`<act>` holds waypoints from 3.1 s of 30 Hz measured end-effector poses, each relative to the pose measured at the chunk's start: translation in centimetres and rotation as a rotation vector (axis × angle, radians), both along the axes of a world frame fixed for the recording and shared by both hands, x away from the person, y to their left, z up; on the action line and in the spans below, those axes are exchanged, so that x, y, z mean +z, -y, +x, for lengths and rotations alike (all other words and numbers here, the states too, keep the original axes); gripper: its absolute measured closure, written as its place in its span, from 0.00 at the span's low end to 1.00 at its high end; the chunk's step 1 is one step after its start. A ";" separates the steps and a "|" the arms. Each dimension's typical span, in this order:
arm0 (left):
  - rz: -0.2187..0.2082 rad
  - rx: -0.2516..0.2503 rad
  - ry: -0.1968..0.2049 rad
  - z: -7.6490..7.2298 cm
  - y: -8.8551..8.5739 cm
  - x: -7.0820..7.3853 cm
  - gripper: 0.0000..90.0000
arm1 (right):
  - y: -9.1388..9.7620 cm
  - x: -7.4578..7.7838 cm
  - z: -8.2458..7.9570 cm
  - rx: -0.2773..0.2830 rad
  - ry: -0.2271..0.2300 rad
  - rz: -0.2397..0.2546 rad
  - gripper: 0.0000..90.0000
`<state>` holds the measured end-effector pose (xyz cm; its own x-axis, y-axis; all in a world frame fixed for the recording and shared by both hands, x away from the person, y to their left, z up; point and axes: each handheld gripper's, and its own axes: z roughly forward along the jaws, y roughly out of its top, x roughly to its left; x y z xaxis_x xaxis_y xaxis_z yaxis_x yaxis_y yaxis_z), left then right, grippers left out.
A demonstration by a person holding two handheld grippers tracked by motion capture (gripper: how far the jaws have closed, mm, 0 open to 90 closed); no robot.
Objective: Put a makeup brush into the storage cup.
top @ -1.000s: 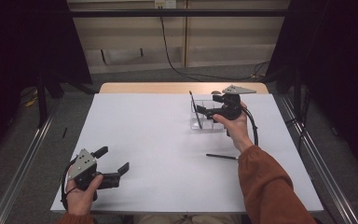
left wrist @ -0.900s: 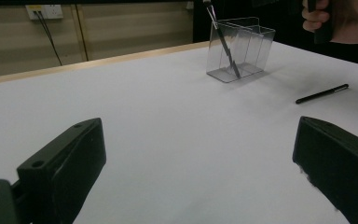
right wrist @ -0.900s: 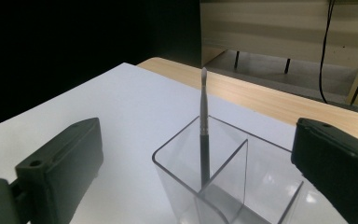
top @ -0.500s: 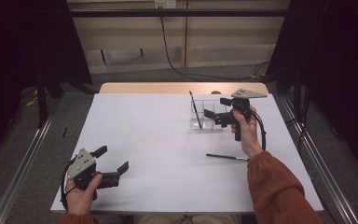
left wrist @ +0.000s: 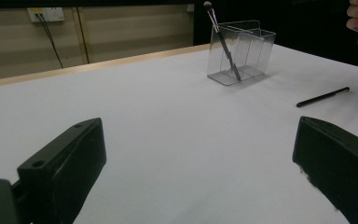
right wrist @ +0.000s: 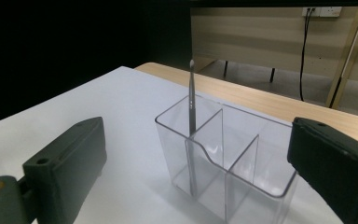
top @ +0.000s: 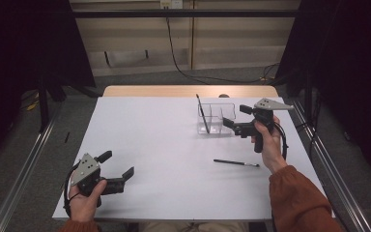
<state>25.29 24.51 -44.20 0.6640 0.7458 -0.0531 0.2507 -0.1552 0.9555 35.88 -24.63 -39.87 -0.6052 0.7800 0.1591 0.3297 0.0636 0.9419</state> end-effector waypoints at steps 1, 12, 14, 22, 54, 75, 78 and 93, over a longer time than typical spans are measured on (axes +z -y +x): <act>-0.001 0.000 0.000 0.0 0.0 0.0 0.03 | 0.1 -0.1 -0.2 0.001 -0.001 -0.006 0.04; -0.002 0.003 0.008 -0.1 -0.1 0.1 0.03 | 2.2 -0.3 -2.4 -0.015 -0.004 0.001 0.01; -0.001 0.002 0.014 -0.1 -0.1 0.2 0.03 | 2.4 -0.3 -2.8 -0.013 -0.004 -0.002 0.01; -0.007 0.007 0.012 -0.1 -0.1 0.2 0.03 | 3.1 -0.6 -4.7 -0.018 -0.009 -0.004 0.01; -0.006 0.027 0.020 -0.5 -0.6 0.3 0.03 | 7.2 -3.0 -13.1 -0.127 0.005 0.005 0.02; -0.005 0.025 0.021 -0.8 -0.6 0.3 0.03 | 8.3 -3.8 -16.2 -0.153 0.005 -0.012 0.01; -0.005 0.026 0.018 -0.7 -0.8 0.2 0.03 | 8.3 -3.8 -15.9 -0.154 0.005 -0.006 0.01; 0.000 0.023 0.014 -0.6 -0.6 0.2 0.03 | 7.2 -3.3 -14.5 -0.121 0.024 -0.022 0.03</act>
<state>24.72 25.12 -43.97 0.6474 0.7609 -0.0440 0.2410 -0.1495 0.9589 21.41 -31.85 -43.14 -0.5099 0.8507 0.1278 0.3134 0.0454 0.9485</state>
